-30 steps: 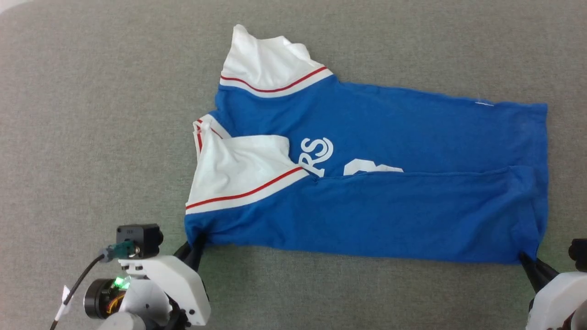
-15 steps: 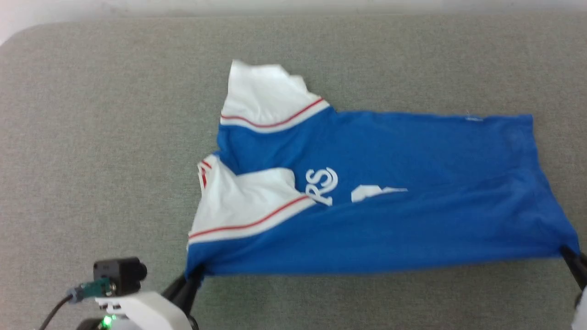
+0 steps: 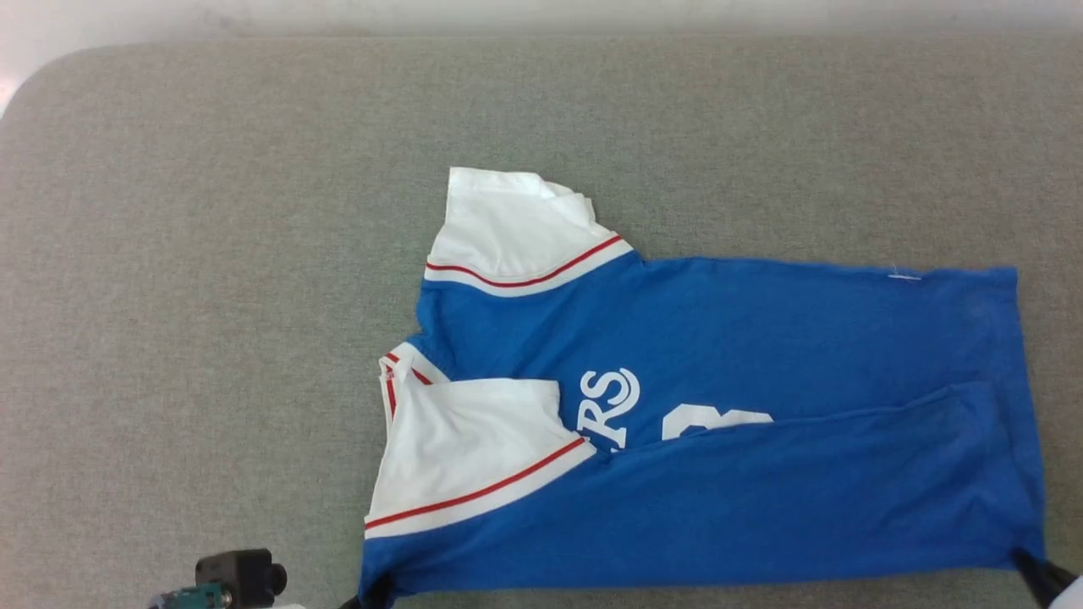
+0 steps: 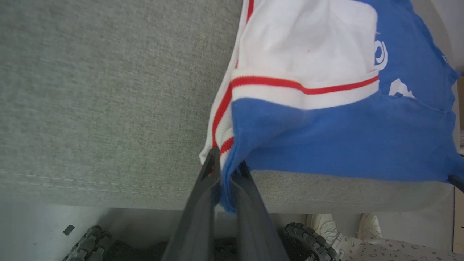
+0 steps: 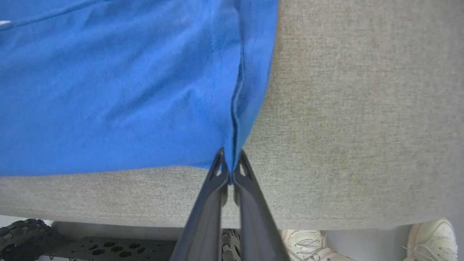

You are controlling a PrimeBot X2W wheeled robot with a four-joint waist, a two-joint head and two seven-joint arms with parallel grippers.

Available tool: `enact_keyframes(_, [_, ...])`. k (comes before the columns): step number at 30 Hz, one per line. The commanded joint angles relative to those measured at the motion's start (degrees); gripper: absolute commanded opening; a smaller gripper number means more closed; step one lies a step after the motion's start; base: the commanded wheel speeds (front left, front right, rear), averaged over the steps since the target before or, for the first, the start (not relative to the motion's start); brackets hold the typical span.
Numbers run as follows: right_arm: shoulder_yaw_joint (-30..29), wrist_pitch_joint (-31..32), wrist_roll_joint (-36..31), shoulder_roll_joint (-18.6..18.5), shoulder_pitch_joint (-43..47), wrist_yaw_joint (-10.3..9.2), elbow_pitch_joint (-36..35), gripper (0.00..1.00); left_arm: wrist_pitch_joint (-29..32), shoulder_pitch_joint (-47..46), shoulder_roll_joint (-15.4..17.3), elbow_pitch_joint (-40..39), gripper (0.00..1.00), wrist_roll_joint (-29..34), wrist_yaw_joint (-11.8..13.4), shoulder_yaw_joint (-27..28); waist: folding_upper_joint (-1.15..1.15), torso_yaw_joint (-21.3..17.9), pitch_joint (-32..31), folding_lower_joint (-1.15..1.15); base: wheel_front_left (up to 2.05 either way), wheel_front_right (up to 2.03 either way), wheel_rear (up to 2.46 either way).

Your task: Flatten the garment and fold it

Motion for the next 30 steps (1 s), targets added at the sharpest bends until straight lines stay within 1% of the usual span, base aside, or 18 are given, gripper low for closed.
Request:
enact_keyframes(1, [0.4,-0.7,-0.5,0.5,-0.4,-0.12,0.7,0.00,-0.9,-0.8,-0.7,1.6,0.05,-0.4,-0.8,0.2,-0.01,0.0,-0.4,0.01,0.00,0.00,0.00])
enact_keyframes(2, [1.0,-1.3,-0.7,0.9,-0.6,-0.12,1.4,0.00,-1.4,-1.3,-1.2,3.4,0.17,-0.5,-1.5,0.0,-0.01,0.0,-0.6,0.01,0.00,0.00,0.00])
enact_keyframes(3, [1.3,-2.2,-0.9,1.2,-1.0,-0.12,2.1,0.00,-2.3,-2.0,-1.9,5.1,0.94,-0.8,-2.3,0.1,-0.01,0.1,-0.8,0.01,0.00,0.00,0.00])
enact_keyframes(4, [1.6,-3.1,-1.0,1.5,-1.4,-0.12,2.7,0.11,-3.4,-2.7,-2.7,6.8,1.00,-1.0,-2.9,0.3,-0.01,0.0,-1.0,0.01,0.00,0.00,0.00])
enact_keyframes(5, [2.0,-3.6,-1.2,1.6,-1.7,-0.12,3.5,0.21,-4.0,-3.2,-3.3,8.5,1.00,-1.3,-3.6,0.2,-0.01,0.0,-1.2,0.01,0.00,0.00,0.00])
enact_keyframes(6, [2.4,-4.2,-1.4,1.6,-1.9,-0.12,4.0,0.65,-4.4,-3.7,-3.9,10.1,1.00,-1.6,-4.3,0.1,-0.01,0.0,-1.3,0.01,0.00,0.00,0.00])
enact_keyframes(7, [2.6,-5.1,-1.5,1.6,-2.3,-0.12,4.4,1.00,-5.0,-4.3,-4.3,11.4,1.00,-1.7,-4.8,0.1,-0.01,-0.1,-1.4,0.01,0.00,0.00,0.00])
enact_keyframes(11, [2.6,-7.3,-1.0,1.4,-3.4,-0.12,5.2,1.00,-7.7,-5.5,-4.9,14.0,1.00,-1.6,-6.3,1.0,-0.01,-0.3,-1.7,0.01,0.00,0.00,0.00])
enact_keyframes(13, [1.9,-8.4,-0.2,1.4,-3.8,-0.12,4.3,1.00,-9.5,-5.6,-4.7,13.1,1.00,-1.5,-6.7,2.2,-0.01,-0.4,-1.7,0.01,0.00,0.00,0.00])
enact_keyframes(15, [0.8,-10.2,-0.3,1.3,-4.4,-0.12,2.3,1.00,-11.5,-5.8,-3.8,10.7,1.00,-0.7,-6.7,3.7,-0.01,-0.7,-1.5,0.01,0.00,0.00,0.00])
enact_keyframes(18, [-1.4,-13.7,-1.7,2.3,-6.1,-0.12,-1.3,1.00,-14.5,-7.0,-2.1,5.0,1.00,1.8,-6.0,6.0,-0.01,-1.0,-0.5,0.01,0.00,0.00,0.00])
enact_keyframes(22, [-2.1,-17.7,-4.6,4.3,-9.4,-0.12,-5.5,1.00,-17.5,-13.3,1.4,-1.8,1.00,9.3,-3.6,8.3,-0.01,-1.3,2.6,0.01,0.00,0.00,0.00])
enact_keyframes(24, [-1.1,-19.1,-6.0,4.6,-11.4,-0.12,-6.8,1.00,-17.0,-18.7,3.1,-3.7,1.00,12.5,-3.0,8.4,-0.01,-1.5,4.9,0.01,0.00,0.00,0.00])
enact_keyframes(26, [-0.4,-20.6,-6.9,5.0,-13.7,-0.12,-7.6,1.00,-14.3,-25.2,5.2,-4.2,1.00,15.3,-3.5,7.2,-0.01,-1.8,7.2,0.01,0.00,0.00,0.00])
enact_keyframes(27, [0.2,-21.0,-7.4,4.8,-14.8,-0.12,-7.7,1.00,-12.4,-28.8,6.1,-3.8,1.00,16.5,-3.9,6.4,-0.01,-2.0,8.2,0.01,0.00,0.00,0.00])
enact_keyframes(30, [1.8,-21.8,-8.4,4.2,-17.6,-0.12,-7.6,1.00,-5.1,-40.0,8.7,-0.9,1.00,19.2,-6.9,2.7,-0.01,-2.6,11.2,0.01,0.00,0.00,0.00])
